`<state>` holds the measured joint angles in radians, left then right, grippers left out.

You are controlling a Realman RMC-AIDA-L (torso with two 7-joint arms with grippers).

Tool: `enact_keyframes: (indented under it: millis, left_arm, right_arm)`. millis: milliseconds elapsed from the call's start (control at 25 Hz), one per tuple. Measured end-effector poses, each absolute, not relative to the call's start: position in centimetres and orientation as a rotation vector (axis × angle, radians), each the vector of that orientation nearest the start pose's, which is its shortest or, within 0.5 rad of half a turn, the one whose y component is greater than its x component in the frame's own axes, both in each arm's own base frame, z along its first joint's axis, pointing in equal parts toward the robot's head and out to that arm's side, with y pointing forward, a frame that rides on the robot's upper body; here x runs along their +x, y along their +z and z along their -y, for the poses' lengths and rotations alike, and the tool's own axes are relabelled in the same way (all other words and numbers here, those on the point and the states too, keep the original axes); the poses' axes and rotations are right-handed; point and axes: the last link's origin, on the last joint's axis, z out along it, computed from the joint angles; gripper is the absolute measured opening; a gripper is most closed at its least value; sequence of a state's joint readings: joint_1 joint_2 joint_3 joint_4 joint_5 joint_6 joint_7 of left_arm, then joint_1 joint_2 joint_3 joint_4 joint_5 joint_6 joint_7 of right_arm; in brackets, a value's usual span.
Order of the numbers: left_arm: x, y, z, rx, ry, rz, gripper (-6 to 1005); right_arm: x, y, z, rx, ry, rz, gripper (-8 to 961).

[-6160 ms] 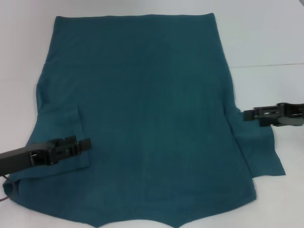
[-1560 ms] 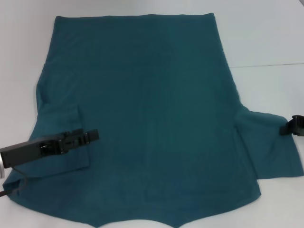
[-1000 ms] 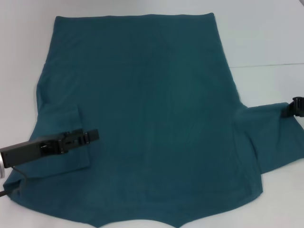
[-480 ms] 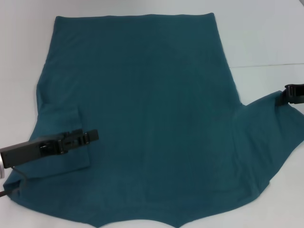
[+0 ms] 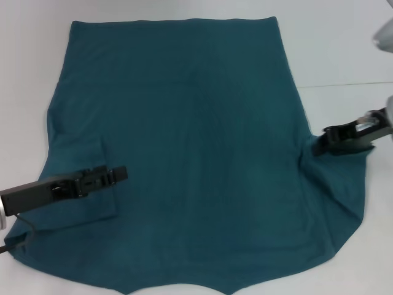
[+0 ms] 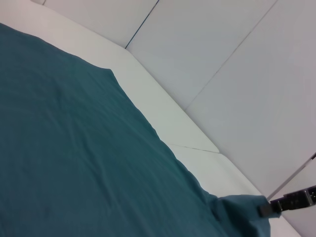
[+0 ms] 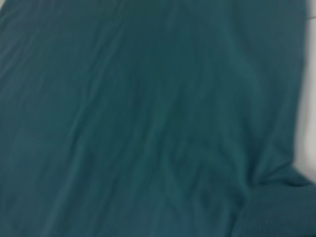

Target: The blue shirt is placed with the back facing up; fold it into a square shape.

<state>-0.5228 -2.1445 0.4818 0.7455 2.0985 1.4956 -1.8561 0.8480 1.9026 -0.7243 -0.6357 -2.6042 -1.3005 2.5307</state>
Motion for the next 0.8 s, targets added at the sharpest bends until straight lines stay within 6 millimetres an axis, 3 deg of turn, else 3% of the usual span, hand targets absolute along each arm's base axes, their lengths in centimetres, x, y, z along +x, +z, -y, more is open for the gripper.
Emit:
enact_keyframes:
  millis: [400,800]
  left_arm:
    - [-27.6,1.0,-33.8,-2.374,-0.831,1.304,737]
    - [-27.6,1.0,-34.2,-2.361,-0.819,1.300,736]
  right_arm:
    - [21.7,3.3,-44.2,-2.276,-0.067,-1.512,28]
    - [19.9,1.1,-44.6,-2.272,-0.144,-1.474,29]
